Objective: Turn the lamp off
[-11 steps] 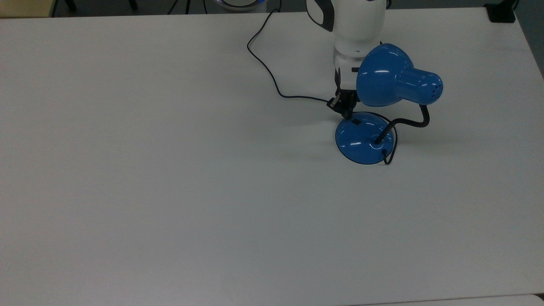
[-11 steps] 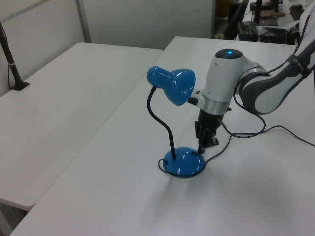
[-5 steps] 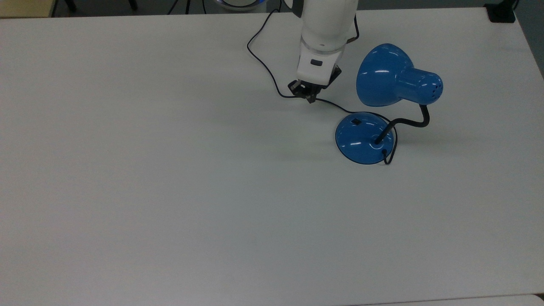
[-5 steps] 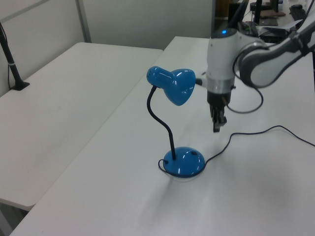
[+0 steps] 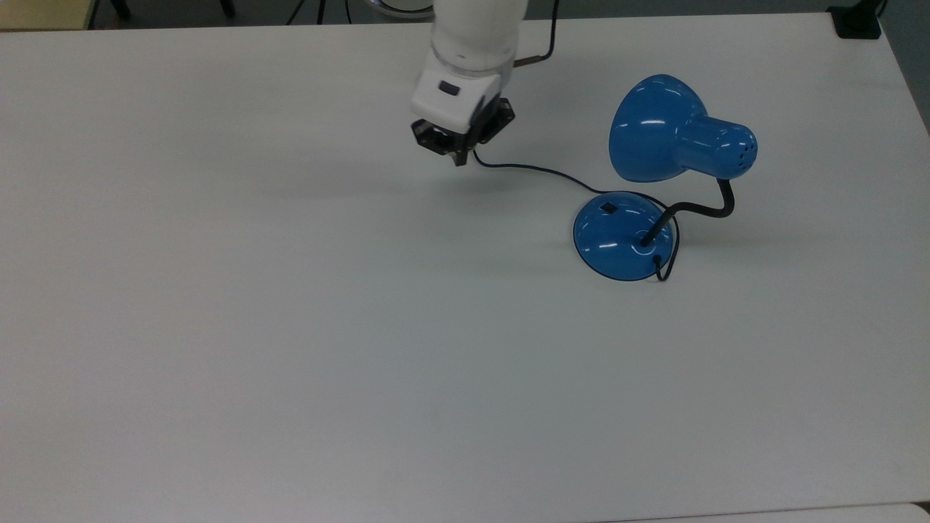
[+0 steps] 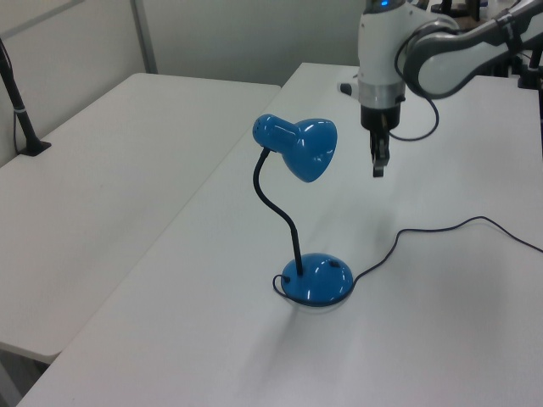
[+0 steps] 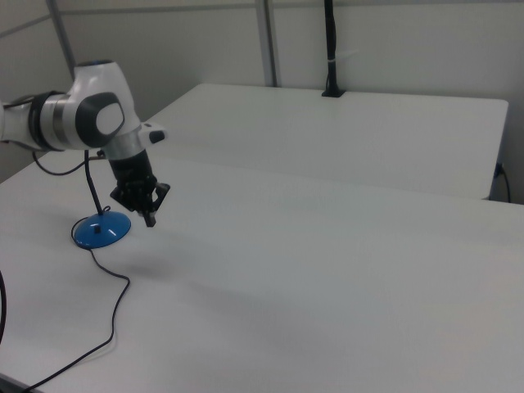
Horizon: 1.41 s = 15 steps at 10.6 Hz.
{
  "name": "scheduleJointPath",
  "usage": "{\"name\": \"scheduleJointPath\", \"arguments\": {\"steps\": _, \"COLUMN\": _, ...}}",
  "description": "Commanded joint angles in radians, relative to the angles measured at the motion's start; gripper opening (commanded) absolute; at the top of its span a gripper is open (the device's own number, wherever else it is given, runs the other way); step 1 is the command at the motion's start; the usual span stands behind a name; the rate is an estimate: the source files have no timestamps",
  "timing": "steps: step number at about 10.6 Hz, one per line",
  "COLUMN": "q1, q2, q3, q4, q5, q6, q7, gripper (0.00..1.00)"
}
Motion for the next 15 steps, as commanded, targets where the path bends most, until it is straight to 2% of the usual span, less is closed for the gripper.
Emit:
{"name": "scheduleJointPath", "arguments": {"steps": 1, "q1": 0.01, "q2": -0.03, "q3": -0.071, "q4": 0.118, "q5": -0.016, "q6": -0.17, "q7": 0.104, "gripper": 0.03}}
{"name": "scheduleJointPath", "arguments": {"steps": 3, "q1": 0.009, "q2": -0.038, "q3": -0.094, "q4": 0.184, "q5": -0.017, "q6": -0.25, "q7": 0.153, "gripper": 0.08}}
{"name": "scheduleJointPath", "arguments": {"steps": 5, "q1": -0.001, "q2": -0.038, "q3": -0.102, "q4": 0.268, "q5": -0.045, "q6": -0.32, "q7": 0.242, "gripper": 0.24}}
{"name": "scheduleJointPath", "arguments": {"steps": 6, "q1": -0.002, "q2": -0.041, "q3": -0.106, "q4": 0.304, "q5": -0.049, "q6": -0.365, "q7": 0.254, "gripper": 0.36}}
{"name": "scheduleJointPath", "arguments": {"steps": 8, "q1": -0.031, "q2": -0.077, "q3": -0.106, "q4": 0.357, "q5": -0.045, "q6": -0.443, "q7": 0.245, "gripper": 0.82}}
{"name": "scheduleJointPath", "arguments": {"steps": 9, "q1": -0.031, "q2": -0.091, "q3": -0.108, "q4": 0.361, "q5": -0.045, "q6": -0.466, "q7": 0.245, "gripper": 1.0}}
{"name": "scheduleJointPath", "arguments": {"steps": 15, "q1": -0.079, "q2": -0.124, "q3": -0.106, "q4": 0.364, "q5": -0.034, "q6": -0.473, "q7": 0.207, "gripper": 1.0}}
